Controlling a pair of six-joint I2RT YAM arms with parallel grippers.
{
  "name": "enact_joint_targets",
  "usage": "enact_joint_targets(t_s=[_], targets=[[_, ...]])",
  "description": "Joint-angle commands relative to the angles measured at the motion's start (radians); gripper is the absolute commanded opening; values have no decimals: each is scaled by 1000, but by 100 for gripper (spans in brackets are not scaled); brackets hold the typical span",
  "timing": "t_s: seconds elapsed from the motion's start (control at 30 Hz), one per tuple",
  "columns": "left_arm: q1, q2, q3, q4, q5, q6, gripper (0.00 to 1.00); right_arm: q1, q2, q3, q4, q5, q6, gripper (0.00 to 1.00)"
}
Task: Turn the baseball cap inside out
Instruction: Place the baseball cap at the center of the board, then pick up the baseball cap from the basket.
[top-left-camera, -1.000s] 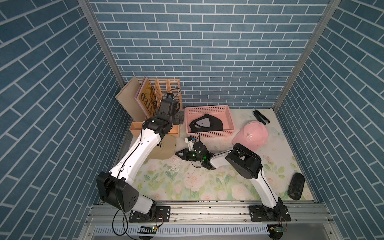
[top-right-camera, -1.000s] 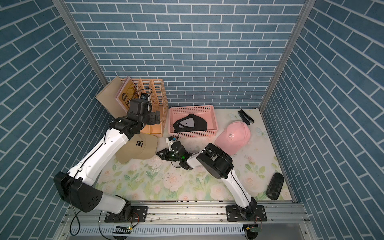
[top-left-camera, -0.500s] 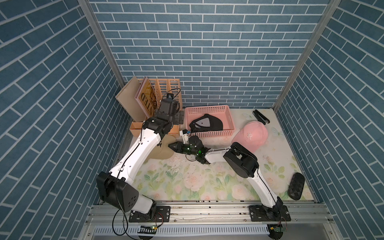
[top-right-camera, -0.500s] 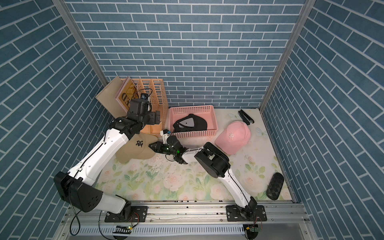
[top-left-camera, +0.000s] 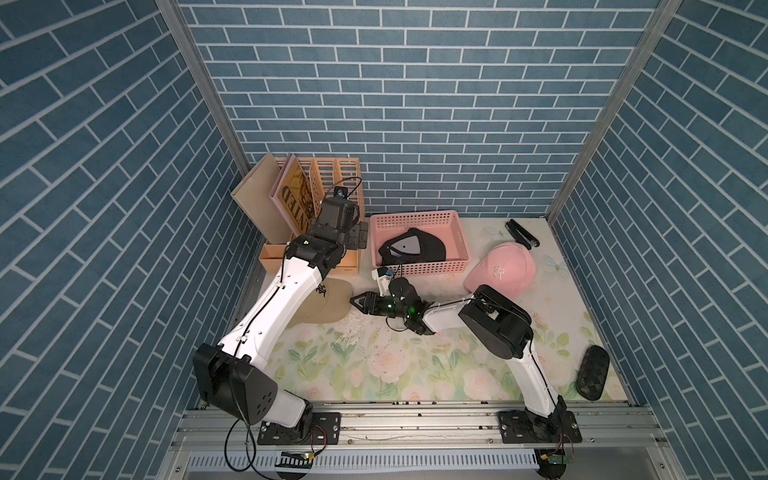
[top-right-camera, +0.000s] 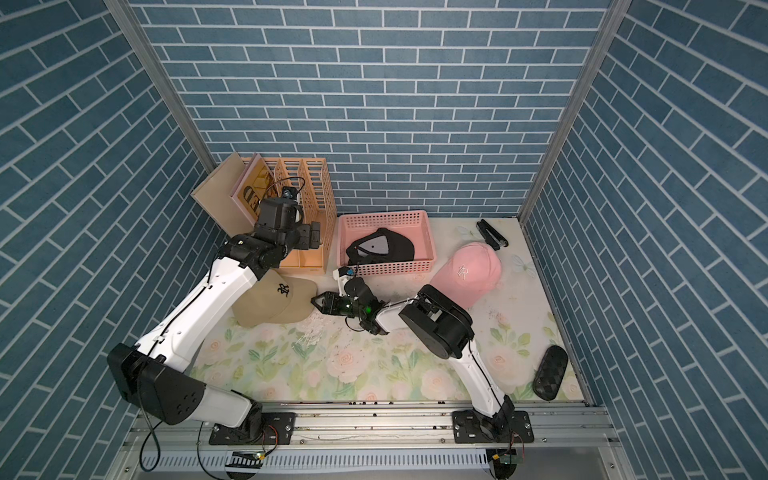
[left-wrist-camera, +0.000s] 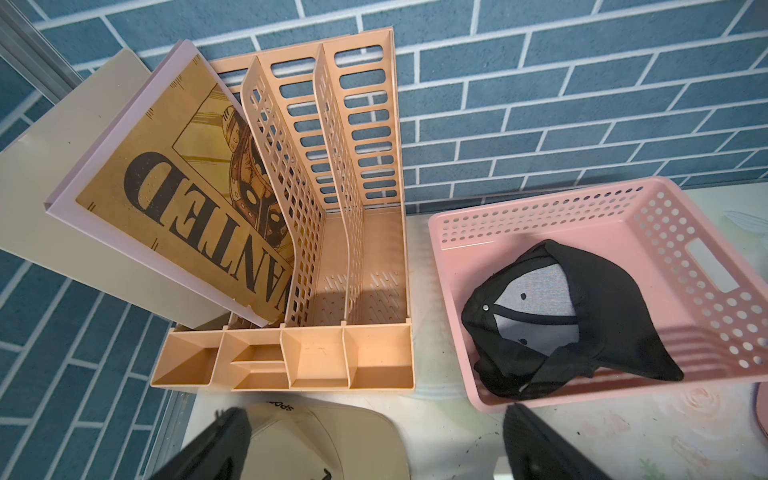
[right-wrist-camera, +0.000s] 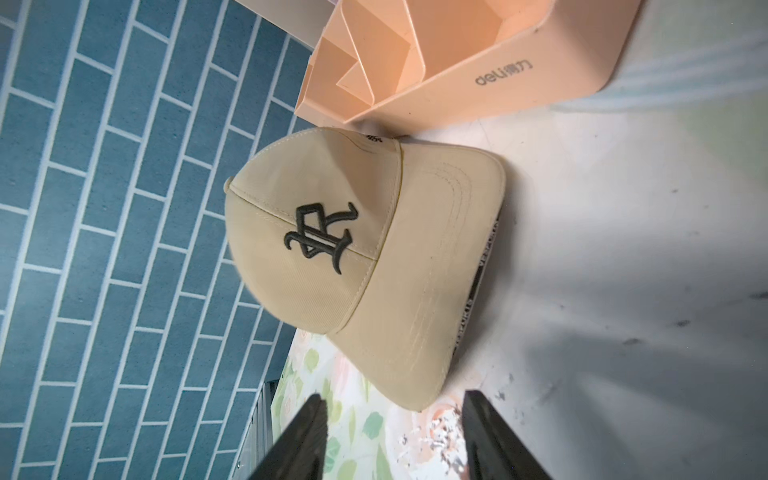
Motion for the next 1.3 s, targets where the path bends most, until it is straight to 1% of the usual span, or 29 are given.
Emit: enact_joint_targets(t_s=[0.0,0.2,0.3,0.43,0.47,0.6,0.67,0.77,0.83,0.93,1.07,1.17,1.27], targets=[[-5,-3,12,12,-2,6,100,-12,1,0,43,-6,-24,56],[-5,-9,15,3,-11,18,100,-13,95,121,3,-22,-31,57],[-5,-13,18,-2,-16,21,99,-11,82,141,-41,1,-69,57],[-9,-13,39,-14,-21,39,100,-14,-32,90,-131,74,-175,58],[-12,-9,52,-16,-34,50,100,-17,-101,75,-177,108,-221,59],[-13,26,133,-26,-71,102,100,-48,-275,57,-379,251,-401,63],[-8,32,153,9,-103,112,100,-93,-336,74,-492,335,-468,64],[15,15,134,101,-101,73,100,-187,-370,120,-624,389,-539,64],[17,-2,105,158,-100,78,100,-238,-341,214,-764,437,-619,64],[17,-19,61,216,-28,111,100,-284,-241,402,-979,488,-759,64],[14,4,53,185,-31,116,99,-322,-74,658,-1212,424,-901,64],[-6,24,41,148,-40,116,97,-324,13,766,-1294,375,-1023,64],[-42,28,10,142,-50,117,95,-323,27,790,-1315,325,-1139,63]])
